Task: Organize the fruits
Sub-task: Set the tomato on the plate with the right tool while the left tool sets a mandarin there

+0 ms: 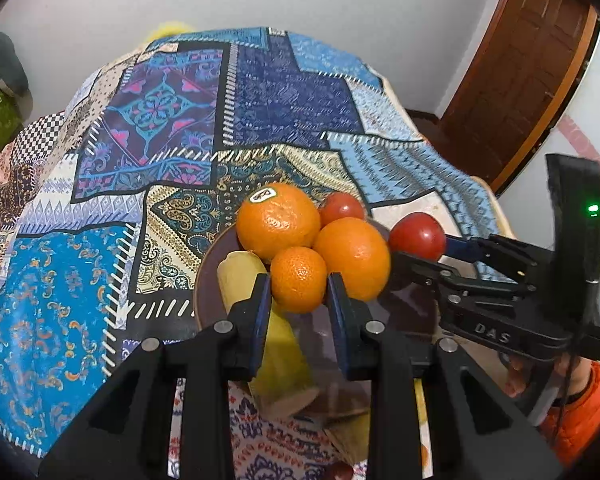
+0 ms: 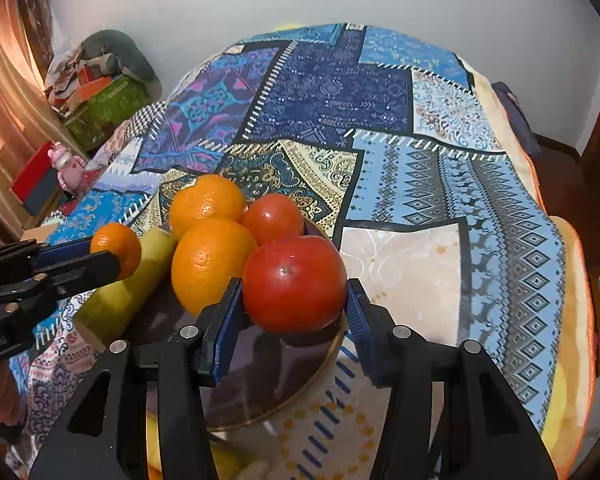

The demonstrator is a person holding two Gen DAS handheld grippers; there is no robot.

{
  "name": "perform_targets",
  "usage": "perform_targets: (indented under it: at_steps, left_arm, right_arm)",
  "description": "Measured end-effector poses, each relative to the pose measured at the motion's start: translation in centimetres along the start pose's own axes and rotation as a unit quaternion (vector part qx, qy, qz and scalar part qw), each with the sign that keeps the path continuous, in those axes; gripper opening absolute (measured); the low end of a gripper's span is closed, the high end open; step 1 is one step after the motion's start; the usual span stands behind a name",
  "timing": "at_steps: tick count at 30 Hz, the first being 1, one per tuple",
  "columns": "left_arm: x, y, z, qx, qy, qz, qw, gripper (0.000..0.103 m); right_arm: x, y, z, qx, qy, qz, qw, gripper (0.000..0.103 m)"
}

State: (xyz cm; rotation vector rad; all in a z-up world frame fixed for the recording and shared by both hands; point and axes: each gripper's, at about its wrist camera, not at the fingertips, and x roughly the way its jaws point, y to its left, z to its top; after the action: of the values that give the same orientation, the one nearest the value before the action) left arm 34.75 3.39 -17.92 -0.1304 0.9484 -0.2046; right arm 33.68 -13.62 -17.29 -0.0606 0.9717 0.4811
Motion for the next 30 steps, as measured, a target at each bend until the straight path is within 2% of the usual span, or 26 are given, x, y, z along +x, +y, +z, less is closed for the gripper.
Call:
perform_targets:
  at_steps: [10,17,30]
  left_arm:
    - [2.5,-0.3,0.4,0.001,0.013,0.01,0.9999,0.028]
    - [2.4,-0.4,0.5,0.005,0.012,0.013,0.9998,0.029]
    - [-3.5,-1.0,-0.9,0.012,-0.014,0.001,0.9998,0.033]
  right_arm:
    - [0.6,-0.5,0.0,0.004,0.012,0.006,1.0,0.048]
    - [0.0,-0.3,0.1,-0.003,-0.001,0.007,1.0,0.05]
    - [-5.0,0.9,-1.4,-0.023,-0.034,0.02,0.999,0.05]
